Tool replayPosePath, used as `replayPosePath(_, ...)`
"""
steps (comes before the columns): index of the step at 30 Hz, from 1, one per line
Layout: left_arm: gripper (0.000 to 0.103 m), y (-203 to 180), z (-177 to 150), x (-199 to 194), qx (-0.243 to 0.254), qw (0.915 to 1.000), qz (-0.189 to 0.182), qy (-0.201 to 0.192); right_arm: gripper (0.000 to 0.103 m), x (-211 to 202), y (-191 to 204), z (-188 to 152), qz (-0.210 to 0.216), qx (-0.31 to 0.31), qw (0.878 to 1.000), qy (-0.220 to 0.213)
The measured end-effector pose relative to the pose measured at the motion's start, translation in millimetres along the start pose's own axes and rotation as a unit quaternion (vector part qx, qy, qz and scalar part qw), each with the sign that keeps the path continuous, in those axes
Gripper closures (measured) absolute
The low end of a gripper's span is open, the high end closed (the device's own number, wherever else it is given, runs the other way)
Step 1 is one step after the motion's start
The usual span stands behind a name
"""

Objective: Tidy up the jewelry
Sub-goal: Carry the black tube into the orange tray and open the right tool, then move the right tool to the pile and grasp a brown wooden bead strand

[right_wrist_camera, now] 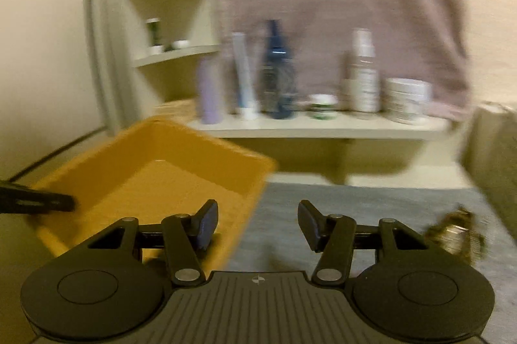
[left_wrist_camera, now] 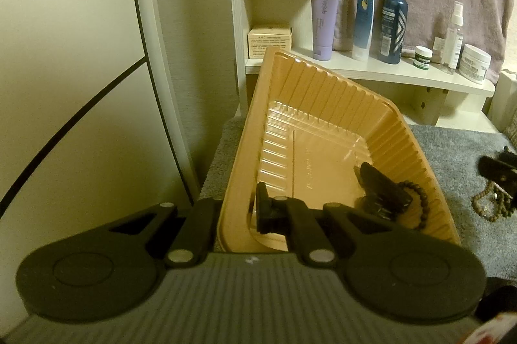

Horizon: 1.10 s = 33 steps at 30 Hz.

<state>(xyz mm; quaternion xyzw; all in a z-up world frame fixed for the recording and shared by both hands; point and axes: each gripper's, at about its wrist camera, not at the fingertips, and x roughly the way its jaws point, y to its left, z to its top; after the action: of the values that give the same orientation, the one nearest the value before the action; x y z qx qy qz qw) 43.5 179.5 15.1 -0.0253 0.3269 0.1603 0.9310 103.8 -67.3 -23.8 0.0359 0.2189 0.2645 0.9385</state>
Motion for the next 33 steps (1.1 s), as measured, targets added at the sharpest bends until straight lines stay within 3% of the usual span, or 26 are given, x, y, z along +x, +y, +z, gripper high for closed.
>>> replayPosePath(8, 0.098, 0, 0, 0, 0.001, 1.0000, 0.000, 0.000, 0.050, -19, -79, -21, -0.137, 0.052, 0.989, 0.019)
replayPosePath(11, 0.098, 0, 0, 0, 0.002, 1.0000, 0.001, 0.000, 0.071, -24, -104, -29, -0.173, 0.065, 0.982, 0.030)
replayPosePath(14, 0.098, -1, 0, 0, 0.003, 1.0000, 0.002, 0.000, 0.081, -25, -123, -35, -0.197, 0.080, 0.976, 0.043)
replayPosePath(17, 0.098, -1, 0, 0, 0.004, 1.0000, 0.003, 0.001, 0.088, -23, -131, -39, -0.208, 0.079, 0.973, 0.054)
replayPosePath(31, 0.098, -1, 0, 0, 0.008, 1.0000, 0.005, 0.002, 0.089, -1, -144, -45, -0.215, 0.086, 0.969, 0.083)
replayPosePath(33, 0.097, -1, 0, 0, 0.009, 0.9999, 0.005, 0.002, 0.099, 1, -144, -44, -0.216, 0.087, 0.969, 0.085)
